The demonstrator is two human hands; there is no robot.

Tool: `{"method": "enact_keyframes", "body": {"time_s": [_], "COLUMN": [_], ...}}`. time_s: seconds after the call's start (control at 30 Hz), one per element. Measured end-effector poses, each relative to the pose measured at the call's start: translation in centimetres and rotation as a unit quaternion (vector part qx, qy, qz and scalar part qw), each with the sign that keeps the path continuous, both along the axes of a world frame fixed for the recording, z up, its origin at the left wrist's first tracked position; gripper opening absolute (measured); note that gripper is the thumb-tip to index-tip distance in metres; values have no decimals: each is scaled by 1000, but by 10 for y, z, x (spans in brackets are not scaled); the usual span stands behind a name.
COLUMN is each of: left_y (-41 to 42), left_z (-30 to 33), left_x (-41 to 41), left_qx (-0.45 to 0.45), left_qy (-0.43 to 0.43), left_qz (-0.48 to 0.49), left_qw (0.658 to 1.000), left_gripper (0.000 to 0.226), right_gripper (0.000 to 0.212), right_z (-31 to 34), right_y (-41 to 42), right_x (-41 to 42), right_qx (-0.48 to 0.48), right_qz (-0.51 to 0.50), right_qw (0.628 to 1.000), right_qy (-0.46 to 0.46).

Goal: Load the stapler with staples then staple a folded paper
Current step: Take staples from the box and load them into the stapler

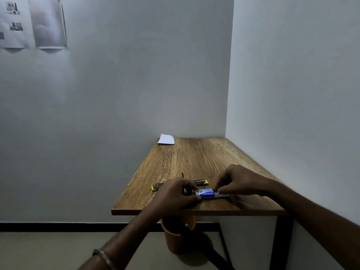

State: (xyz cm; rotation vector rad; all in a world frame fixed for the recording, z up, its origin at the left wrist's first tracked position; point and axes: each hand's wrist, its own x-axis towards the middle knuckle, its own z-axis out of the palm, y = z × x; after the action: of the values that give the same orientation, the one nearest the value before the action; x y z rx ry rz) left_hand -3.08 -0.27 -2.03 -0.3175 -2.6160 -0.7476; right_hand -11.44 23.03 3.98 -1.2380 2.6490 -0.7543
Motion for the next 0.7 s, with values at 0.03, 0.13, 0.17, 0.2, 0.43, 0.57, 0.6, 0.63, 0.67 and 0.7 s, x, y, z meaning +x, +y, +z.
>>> {"method": "enact_keyframes", "body": {"time_s": [0.03, 0.13, 0.17, 0.2, 0.43, 0.57, 0.6, 0.63, 0.67, 0.7], "left_y": [0, 0, 0, 0, 0, 0, 0, 0, 0, 0], "left_z": [0, 0, 0, 1, 1, 1, 1, 1, 1, 1], "left_x": [0, 1, 1, 1, 3, 3, 3, 3, 3, 4], "left_qx": [1, 2, 3, 2, 3, 2, 3, 3, 5, 6], "left_qy": [0, -2, -3, -4, -2, 0, 0, 1, 1, 2], "left_qz": [0, -1, -3, -4, -1, 1, 0, -1, -1, 0], "left_qw": [1000, 1000, 1000, 1000, 1000, 1000, 1000, 1000, 1000, 1000], "left_gripper": [31, 31, 31, 31, 31, 32, 32, 32, 31, 31], "right_gripper": [12, 16, 18, 20, 20, 17, 17, 16, 15, 15], "right_z": [-1, 0, 1, 2, 0, -5, -7, -8, -9, -10], "right_y": [0, 2, 2, 1, -2, 2, 3, 4, 5, 6], "right_x": [-1, -4, -4, -5, -9, -12, -13, -13, -14, -14], "right_qx": [-6, -13, -2, 14, 47, 4, -11, -26, -39, -50], "right_qz": [3, 17, 24, 30, 59, 59, 60, 60, 58, 55], "right_qw": [1000, 1000, 1000, 999, 993, 995, 995, 995, 995, 995], "right_qy": [-2, -10, -2, 13, 92, 83, 77, 73, 69, 63]}}
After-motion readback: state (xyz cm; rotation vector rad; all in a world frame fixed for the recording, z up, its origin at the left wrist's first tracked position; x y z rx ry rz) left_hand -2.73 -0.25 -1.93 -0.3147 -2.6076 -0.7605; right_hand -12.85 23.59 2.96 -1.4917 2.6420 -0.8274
